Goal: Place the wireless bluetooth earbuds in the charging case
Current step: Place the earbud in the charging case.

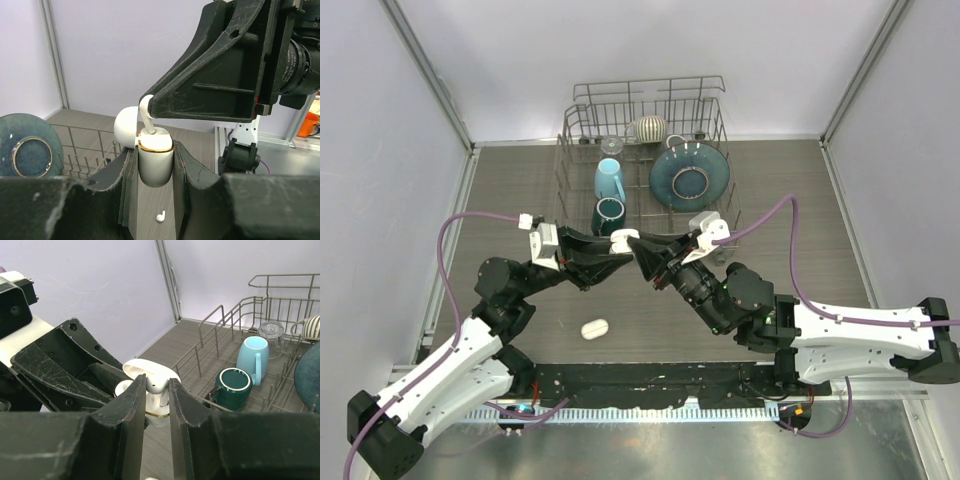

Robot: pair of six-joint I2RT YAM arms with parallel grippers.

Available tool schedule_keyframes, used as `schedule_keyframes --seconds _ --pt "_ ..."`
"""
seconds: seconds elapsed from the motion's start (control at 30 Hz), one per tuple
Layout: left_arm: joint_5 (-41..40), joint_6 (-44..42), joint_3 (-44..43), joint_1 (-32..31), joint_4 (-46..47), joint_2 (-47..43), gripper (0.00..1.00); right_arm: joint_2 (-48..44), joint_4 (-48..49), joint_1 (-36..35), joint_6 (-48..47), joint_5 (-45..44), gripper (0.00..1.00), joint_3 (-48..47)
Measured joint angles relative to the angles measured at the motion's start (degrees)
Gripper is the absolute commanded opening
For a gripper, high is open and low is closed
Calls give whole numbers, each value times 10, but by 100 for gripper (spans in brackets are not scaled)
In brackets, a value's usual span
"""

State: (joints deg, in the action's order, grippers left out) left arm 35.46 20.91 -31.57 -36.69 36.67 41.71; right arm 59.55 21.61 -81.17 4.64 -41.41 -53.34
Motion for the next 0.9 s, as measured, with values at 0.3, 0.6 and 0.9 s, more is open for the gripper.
schedule_keyframes --seconds 0.3,0.6,0.9 --pt "-17 2 0 -4 3 -3 0 -9 -16 5 -3 29 1 1" --pt "-44 3 1 -9 10 -11 0 -16 -34 7 -2 48 11 1" --pt "-76 0 1 -7 26 -4 0 -26 -68 -1 27 71 79 1"
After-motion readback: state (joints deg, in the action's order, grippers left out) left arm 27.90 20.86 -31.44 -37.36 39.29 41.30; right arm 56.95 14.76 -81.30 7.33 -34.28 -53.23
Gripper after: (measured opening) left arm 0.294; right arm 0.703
